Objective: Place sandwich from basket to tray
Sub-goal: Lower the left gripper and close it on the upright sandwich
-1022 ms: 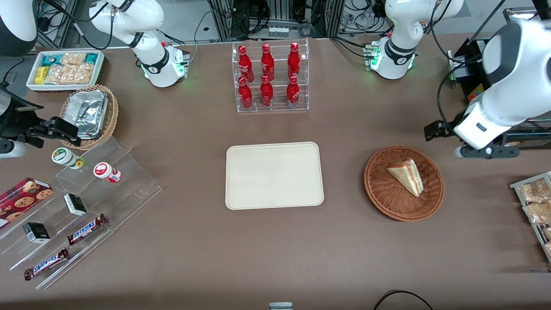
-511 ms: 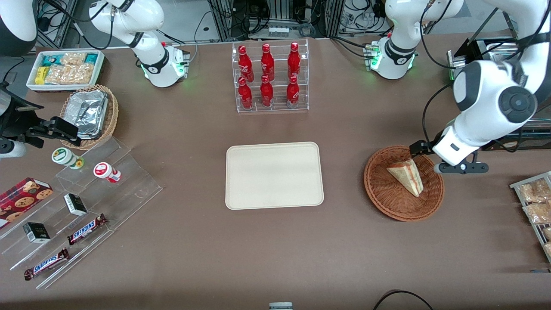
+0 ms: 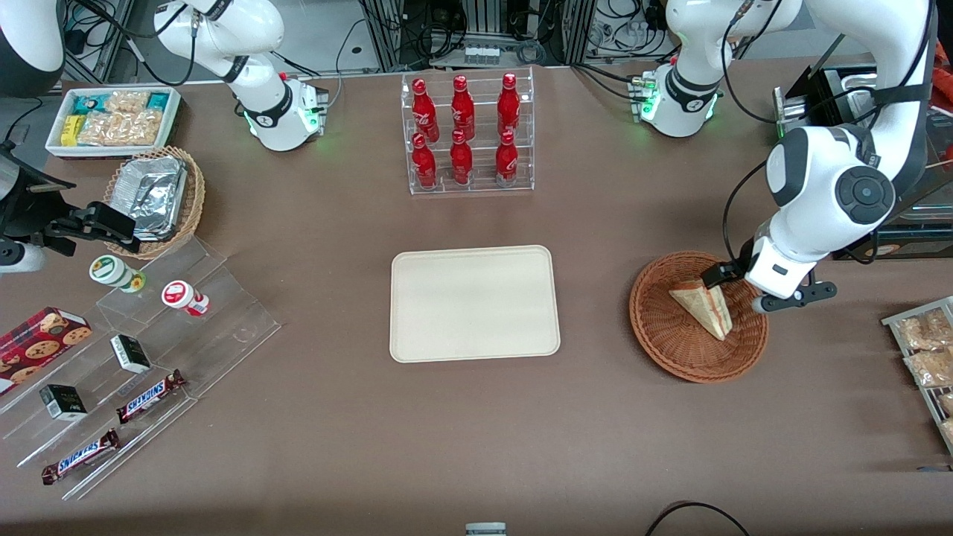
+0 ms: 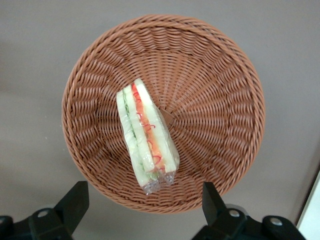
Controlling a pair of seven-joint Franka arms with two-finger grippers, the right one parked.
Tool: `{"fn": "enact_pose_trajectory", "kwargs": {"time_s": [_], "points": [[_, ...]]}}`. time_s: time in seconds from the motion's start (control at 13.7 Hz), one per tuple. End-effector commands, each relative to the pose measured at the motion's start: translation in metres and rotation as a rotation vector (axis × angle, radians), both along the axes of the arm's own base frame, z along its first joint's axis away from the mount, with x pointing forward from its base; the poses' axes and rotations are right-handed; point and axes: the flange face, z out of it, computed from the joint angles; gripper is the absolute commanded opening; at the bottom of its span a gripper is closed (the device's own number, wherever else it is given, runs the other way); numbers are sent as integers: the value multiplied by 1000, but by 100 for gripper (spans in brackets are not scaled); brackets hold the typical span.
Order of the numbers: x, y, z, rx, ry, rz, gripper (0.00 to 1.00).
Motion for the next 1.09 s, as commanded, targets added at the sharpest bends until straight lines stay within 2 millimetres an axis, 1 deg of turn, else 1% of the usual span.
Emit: {"fn": "enact_pose_trajectory", "kwargs": {"time_s": [0.0,0.15,0.22,0.36,0.8,1.02], "points": [[-5,0,-13,12,-37,196,100],[-7,1,-23,13,-28,239,100],[-7,1,-25,14,-27,282,100],[-5,0,-35,13,-28,324,100],[-11,0,-77,0,-56,351,100],[-11,-1,-97,-4,-57,396,100]]}}
